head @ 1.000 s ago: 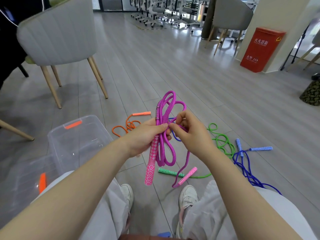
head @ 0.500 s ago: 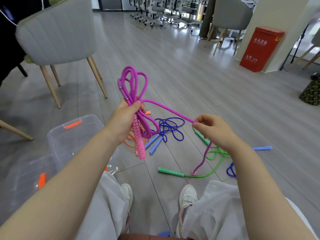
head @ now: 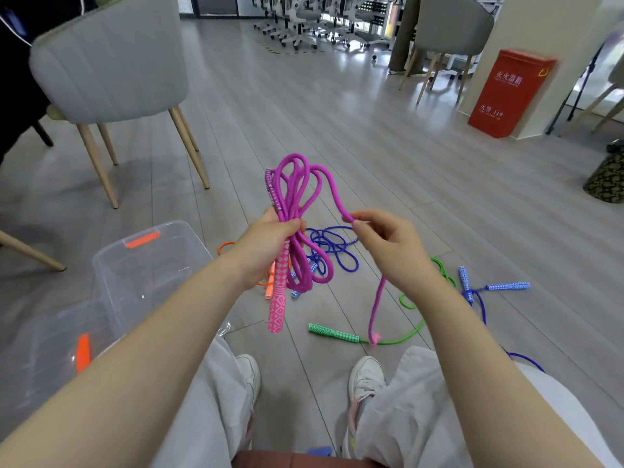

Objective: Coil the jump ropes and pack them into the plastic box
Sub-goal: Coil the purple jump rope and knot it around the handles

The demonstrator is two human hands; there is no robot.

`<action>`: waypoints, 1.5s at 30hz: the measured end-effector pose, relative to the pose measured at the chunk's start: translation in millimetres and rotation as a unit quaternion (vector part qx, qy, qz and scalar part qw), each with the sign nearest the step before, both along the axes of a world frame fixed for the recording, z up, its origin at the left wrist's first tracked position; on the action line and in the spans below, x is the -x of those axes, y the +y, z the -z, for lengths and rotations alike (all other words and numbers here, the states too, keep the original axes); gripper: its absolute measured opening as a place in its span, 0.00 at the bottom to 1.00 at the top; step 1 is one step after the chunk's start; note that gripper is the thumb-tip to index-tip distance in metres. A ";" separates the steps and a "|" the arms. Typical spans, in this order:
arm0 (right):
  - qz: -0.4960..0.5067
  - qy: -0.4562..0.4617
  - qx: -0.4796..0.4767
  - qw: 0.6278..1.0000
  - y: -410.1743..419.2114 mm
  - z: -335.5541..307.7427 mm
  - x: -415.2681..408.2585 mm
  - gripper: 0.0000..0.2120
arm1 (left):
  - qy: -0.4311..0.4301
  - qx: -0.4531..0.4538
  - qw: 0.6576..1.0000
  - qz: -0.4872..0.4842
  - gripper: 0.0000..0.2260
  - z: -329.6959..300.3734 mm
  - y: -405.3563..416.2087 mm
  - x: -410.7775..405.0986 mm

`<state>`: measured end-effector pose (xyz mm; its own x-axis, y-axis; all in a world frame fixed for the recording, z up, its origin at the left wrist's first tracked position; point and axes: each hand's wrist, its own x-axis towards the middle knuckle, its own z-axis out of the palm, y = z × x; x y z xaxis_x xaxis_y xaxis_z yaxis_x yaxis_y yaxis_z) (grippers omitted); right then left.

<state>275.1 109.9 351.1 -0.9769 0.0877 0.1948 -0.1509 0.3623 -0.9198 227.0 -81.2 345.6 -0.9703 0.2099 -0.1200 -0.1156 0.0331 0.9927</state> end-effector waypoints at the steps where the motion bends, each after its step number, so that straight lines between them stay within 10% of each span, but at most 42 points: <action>1: -0.009 -0.012 0.003 1.000 -2.9 -0.3 -0.5 0.12 | -0.002 0.001 1.000 0.007 0.03 0.4 2.0 -1.5; 37: 0.054 -0.060 0.227 0.971 -32.8 4.6 -8.4 0.13 | 0.018 0.027 0.991 0.132 0.22 9.3 25.6 -25.4; 45: 0.043 -0.047 0.206 0.977 -30.7 7.4 -8.9 0.14 | -0.047 -0.101 0.979 0.170 0.17 10.6 28.0 -25.2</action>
